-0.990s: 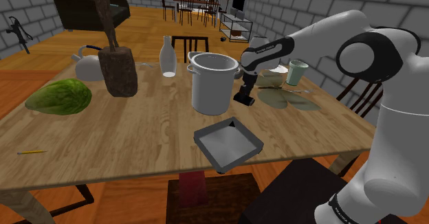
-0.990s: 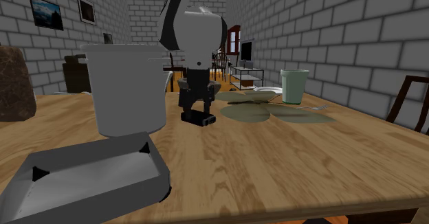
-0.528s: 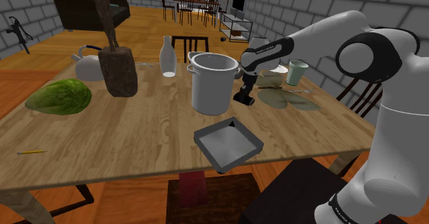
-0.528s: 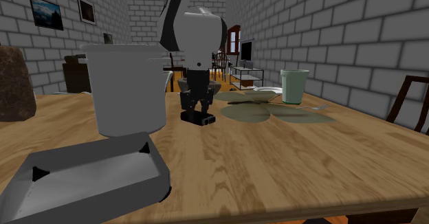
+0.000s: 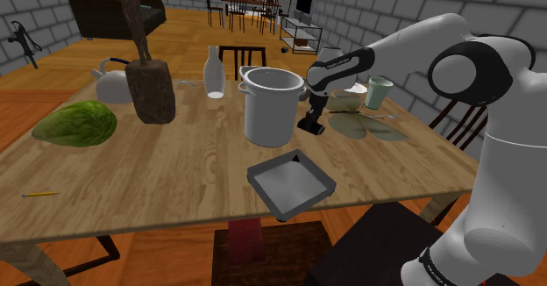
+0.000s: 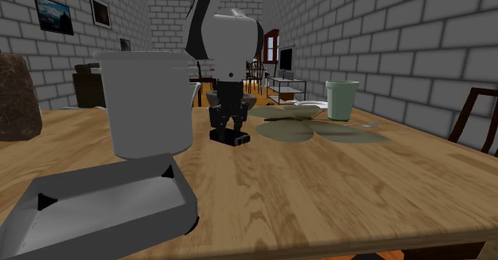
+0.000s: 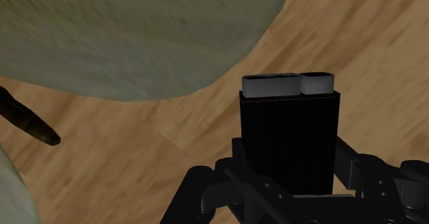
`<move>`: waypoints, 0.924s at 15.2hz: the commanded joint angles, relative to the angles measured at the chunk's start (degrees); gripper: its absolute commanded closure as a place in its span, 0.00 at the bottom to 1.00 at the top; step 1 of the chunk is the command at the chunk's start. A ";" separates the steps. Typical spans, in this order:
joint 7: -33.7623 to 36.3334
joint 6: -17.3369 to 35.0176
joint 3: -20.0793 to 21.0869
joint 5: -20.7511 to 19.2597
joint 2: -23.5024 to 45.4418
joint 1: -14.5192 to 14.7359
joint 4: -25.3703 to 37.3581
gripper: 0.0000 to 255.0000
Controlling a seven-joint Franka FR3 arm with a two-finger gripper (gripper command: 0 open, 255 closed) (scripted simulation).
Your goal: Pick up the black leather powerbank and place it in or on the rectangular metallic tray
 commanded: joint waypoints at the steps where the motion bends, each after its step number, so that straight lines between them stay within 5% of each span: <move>1: -0.01 0.00 0.00 0.00 0.00 0.00 0.00 1.00; 14: 1.20 -8.55 -0.56 -1.51 -4.09 0.30 4.62 1.00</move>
